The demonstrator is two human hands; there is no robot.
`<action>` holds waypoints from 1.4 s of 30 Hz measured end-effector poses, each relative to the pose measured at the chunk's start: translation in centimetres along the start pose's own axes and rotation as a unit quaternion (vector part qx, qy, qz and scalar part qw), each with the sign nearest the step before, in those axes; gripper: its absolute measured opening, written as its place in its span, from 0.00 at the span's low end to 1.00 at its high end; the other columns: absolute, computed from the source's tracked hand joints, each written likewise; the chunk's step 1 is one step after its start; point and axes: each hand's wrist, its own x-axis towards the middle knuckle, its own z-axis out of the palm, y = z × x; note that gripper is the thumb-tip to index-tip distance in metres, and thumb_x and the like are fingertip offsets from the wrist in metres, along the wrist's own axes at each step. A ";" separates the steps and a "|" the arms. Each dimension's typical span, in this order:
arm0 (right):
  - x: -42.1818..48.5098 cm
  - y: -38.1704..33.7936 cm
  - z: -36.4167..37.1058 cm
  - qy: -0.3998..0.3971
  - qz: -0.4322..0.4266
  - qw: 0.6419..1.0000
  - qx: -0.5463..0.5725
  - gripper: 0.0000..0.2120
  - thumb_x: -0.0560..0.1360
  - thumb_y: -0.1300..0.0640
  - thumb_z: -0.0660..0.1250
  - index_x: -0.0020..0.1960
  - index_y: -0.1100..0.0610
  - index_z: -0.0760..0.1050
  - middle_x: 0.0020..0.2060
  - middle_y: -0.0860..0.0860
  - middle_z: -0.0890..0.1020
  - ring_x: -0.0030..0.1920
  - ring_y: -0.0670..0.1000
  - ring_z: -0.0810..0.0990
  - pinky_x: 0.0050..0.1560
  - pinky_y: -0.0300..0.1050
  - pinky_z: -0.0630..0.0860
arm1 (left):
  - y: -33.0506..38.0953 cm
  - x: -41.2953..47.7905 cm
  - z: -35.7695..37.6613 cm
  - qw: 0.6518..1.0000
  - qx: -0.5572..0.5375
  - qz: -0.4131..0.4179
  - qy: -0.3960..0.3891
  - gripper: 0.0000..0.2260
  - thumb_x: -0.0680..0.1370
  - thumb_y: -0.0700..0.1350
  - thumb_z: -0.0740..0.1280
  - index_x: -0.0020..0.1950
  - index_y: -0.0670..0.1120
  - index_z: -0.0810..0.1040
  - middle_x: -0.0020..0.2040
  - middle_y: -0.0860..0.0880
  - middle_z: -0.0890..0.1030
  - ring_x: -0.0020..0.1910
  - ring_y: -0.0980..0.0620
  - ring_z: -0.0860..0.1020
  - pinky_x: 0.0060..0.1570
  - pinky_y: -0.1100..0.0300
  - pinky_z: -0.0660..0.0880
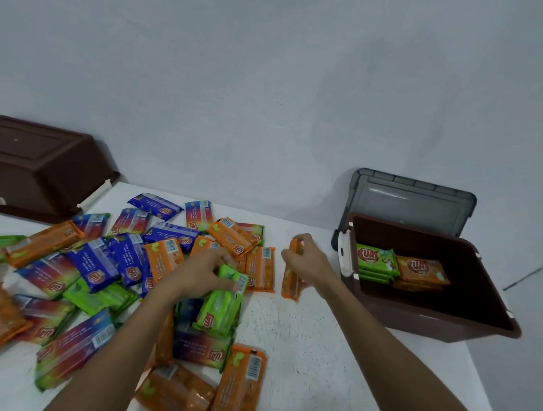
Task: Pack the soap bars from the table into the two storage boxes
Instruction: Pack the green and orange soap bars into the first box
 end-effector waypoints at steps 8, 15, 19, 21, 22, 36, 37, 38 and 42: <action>-0.4 -1.8 -3.8 0.012 0.013 0.909 0.417 0.11 0.77 0.66 0.60 0.58 0.59 0.71 0.56 0.66 0.80 0.51 0.66 0.83 0.53 0.64 0.80 | 2.9 0.5 -0.5 0.967 -0.220 0.010 0.126 0.12 0.72 0.40 0.75 0.53 0.49 0.79 0.51 0.43 0.83 0.46 0.48 0.85 0.43 0.51 0.82; -0.7 -0.1 -9.1 0.058 -0.042 0.920 0.384 0.05 0.74 0.62 0.72 0.50 0.60 0.81 0.43 0.58 0.85 0.43 0.56 0.84 0.50 0.56 0.81 | 7.1 1.9 2.2 0.932 -0.343 0.011 0.115 0.07 0.76 0.39 0.70 0.53 0.41 0.80 0.48 0.43 0.85 0.42 0.52 0.85 0.36 0.61 0.81; -1.4 2.0 -12.7 0.090 -0.049 0.927 0.361 0.04 0.75 0.58 0.72 0.49 0.56 0.80 0.42 0.57 0.83 0.42 0.55 0.82 0.43 0.50 0.77 | 9.2 3.1 4.6 0.913 -0.397 0.017 0.094 0.09 0.77 0.40 0.69 0.55 0.39 0.81 0.49 0.42 0.85 0.43 0.51 0.84 0.38 0.61 0.81; -1.7 3.2 -14.8 0.094 -0.052 0.926 0.363 0.05 0.75 0.58 0.72 0.50 0.56 0.79 0.43 0.59 0.81 0.43 0.56 0.81 0.43 0.51 0.75 | 10.5 3.8 6.1 0.904 -0.415 0.021 0.100 0.09 0.77 0.41 0.69 0.56 0.41 0.80 0.49 0.42 0.84 0.44 0.50 0.83 0.39 0.61 0.82; -1.9 3.9 -16.0 0.095 -0.050 0.926 0.362 0.06 0.76 0.58 0.71 0.52 0.56 0.77 0.45 0.59 0.81 0.44 0.56 0.82 0.42 0.50 0.78 | 11.1 4.2 6.8 0.899 -0.424 0.025 0.104 0.08 0.77 0.41 0.69 0.56 0.42 0.80 0.48 0.43 0.84 0.44 0.50 0.83 0.39 0.61 0.82; -0.7 13.3 -25.5 0.272 0.070 0.926 0.254 0.10 0.77 0.60 0.69 0.56 0.60 0.72 0.50 0.57 0.78 0.46 0.56 0.82 0.35 0.52 0.84 | 18.5 9.2 16.8 0.871 -0.444 0.096 0.188 0.09 0.78 0.40 0.68 0.57 0.44 0.76 0.49 0.44 0.82 0.44 0.52 0.83 0.41 0.59 0.82; -0.4 13.9 -25.5 0.273 0.078 0.928 0.239 0.10 0.78 0.60 0.69 0.57 0.60 0.71 0.52 0.57 0.78 0.48 0.57 0.82 0.38 0.53 0.84 | 18.7 9.3 17.2 0.870 -0.444 0.097 0.192 0.08 0.78 0.40 0.68 0.57 0.45 0.76 0.49 0.44 0.83 0.44 0.53 0.83 0.41 0.60 0.82; -0.2 14.5 -25.4 0.271 0.084 0.933 0.222 0.10 0.78 0.60 0.67 0.57 0.59 0.71 0.53 0.56 0.77 0.49 0.57 0.82 0.39 0.53 0.84 | 18.7 9.5 17.5 0.869 -0.446 0.096 0.194 0.07 0.78 0.40 0.68 0.56 0.46 0.77 0.49 0.44 0.83 0.44 0.52 0.83 0.43 0.59 0.82; 0.4 15.8 -24.6 0.286 0.073 0.946 0.136 0.10 0.80 0.57 0.66 0.58 0.60 0.71 0.52 0.56 0.79 0.45 0.54 0.82 0.39 0.50 0.84 | 18.4 10.0 18.2 0.864 -0.451 0.089 0.205 0.07 0.78 0.41 0.68 0.55 0.47 0.77 0.52 0.42 0.83 0.49 0.47 0.83 0.46 0.56 0.82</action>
